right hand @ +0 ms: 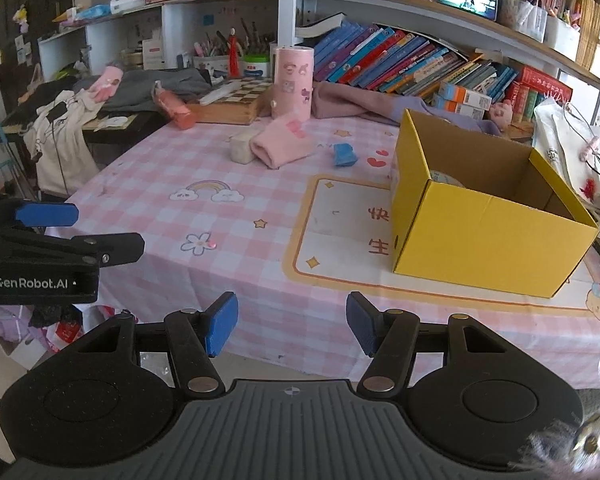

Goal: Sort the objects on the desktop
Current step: 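Move both open tools toward the cream block and the small blue object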

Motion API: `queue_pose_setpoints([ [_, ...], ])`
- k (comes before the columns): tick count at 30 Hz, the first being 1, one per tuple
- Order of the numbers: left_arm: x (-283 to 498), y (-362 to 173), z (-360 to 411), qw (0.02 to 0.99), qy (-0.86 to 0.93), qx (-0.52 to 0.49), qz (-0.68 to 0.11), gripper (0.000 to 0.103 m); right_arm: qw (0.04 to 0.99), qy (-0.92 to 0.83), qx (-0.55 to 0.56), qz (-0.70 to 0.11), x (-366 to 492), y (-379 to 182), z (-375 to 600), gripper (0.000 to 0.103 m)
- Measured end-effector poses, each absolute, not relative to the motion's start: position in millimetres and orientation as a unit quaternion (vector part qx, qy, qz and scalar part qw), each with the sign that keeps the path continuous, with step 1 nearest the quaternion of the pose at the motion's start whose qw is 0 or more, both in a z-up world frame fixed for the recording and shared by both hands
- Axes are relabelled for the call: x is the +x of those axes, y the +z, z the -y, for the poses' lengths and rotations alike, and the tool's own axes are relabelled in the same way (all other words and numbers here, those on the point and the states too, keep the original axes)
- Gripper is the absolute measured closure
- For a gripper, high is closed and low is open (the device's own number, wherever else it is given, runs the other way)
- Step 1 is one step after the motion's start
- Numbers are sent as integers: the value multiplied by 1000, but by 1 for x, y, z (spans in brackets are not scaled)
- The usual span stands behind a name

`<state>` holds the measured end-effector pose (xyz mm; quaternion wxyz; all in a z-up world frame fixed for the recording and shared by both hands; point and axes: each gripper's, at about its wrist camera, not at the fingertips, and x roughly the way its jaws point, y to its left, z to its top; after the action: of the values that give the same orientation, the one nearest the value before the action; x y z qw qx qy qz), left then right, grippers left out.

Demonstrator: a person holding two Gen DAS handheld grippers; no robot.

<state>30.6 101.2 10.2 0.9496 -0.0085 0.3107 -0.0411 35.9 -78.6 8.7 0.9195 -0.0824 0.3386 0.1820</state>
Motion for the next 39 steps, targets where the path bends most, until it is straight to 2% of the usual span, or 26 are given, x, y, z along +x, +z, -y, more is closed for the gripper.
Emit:
queue_pose_setpoints([
  [13, 53, 9, -105, 952, -28, 13, -304, 19, 913, 202, -87, -345, 70, 1, 62, 45],
  [19, 84, 9, -105, 951, -25, 17, -309, 19, 913, 199, -87, -346, 99, -2, 60, 45],
  [23, 106, 8, -106, 950, -23, 19, -311, 19, 916, 187, -78, -347, 124, -3, 62, 39],
  [39, 186, 6, -106, 944, 2, 32, -329, 19, 912, 204, -58, -351, 213, -5, 50, 40],
])
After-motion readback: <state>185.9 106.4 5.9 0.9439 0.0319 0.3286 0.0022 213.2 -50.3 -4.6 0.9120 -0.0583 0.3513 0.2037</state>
